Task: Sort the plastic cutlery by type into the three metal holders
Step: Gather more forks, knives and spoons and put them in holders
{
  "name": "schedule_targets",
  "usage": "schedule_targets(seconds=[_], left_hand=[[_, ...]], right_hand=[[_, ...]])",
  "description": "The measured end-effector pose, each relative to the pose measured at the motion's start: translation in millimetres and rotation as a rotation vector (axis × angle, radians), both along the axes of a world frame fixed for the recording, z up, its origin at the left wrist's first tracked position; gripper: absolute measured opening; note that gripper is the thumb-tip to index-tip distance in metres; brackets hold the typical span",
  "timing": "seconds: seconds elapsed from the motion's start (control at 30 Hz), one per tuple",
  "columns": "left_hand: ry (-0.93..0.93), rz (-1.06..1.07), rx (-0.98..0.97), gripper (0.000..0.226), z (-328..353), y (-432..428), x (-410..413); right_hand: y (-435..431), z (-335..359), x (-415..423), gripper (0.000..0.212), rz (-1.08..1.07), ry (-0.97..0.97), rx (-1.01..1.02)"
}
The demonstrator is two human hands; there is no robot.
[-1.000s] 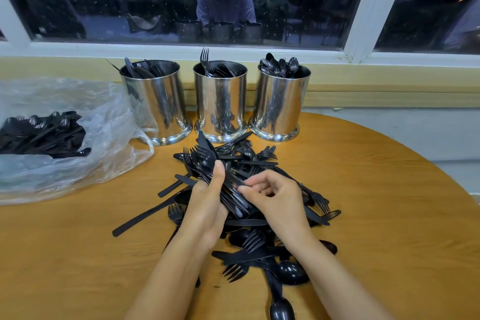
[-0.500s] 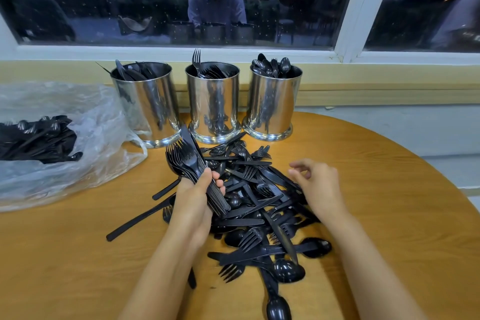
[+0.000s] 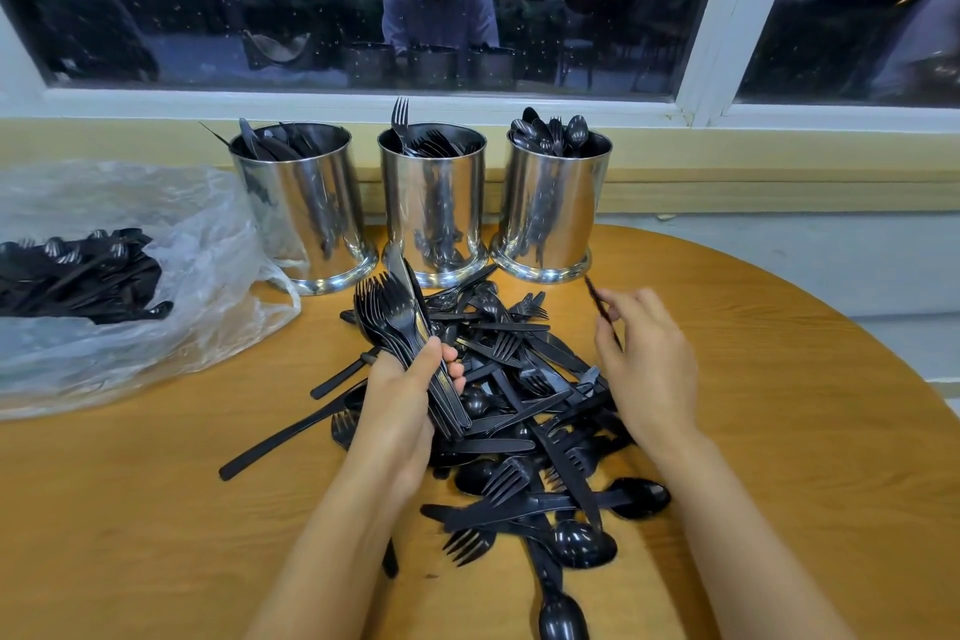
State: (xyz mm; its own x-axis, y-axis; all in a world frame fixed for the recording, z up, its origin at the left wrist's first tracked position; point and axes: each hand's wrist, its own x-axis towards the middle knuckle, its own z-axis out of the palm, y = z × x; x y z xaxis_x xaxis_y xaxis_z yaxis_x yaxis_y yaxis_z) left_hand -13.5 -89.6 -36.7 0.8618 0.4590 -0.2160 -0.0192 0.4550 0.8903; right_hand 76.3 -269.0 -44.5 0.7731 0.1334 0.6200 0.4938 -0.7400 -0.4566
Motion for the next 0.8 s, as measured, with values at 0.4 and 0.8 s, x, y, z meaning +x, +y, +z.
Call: schedule_targets(seconds=[0.4, 0.8], left_hand=[[0.006, 0.017, -0.006, 0.013, -2, 2, 1], [0.006, -0.008, 0.019, 0.032, -4, -3, 2]], right_hand=[[22, 12, -28, 0.025, 0.466, 0.452, 0.640], [48, 4, -50, 0.007, 0.515, 0.714, 0.708]])
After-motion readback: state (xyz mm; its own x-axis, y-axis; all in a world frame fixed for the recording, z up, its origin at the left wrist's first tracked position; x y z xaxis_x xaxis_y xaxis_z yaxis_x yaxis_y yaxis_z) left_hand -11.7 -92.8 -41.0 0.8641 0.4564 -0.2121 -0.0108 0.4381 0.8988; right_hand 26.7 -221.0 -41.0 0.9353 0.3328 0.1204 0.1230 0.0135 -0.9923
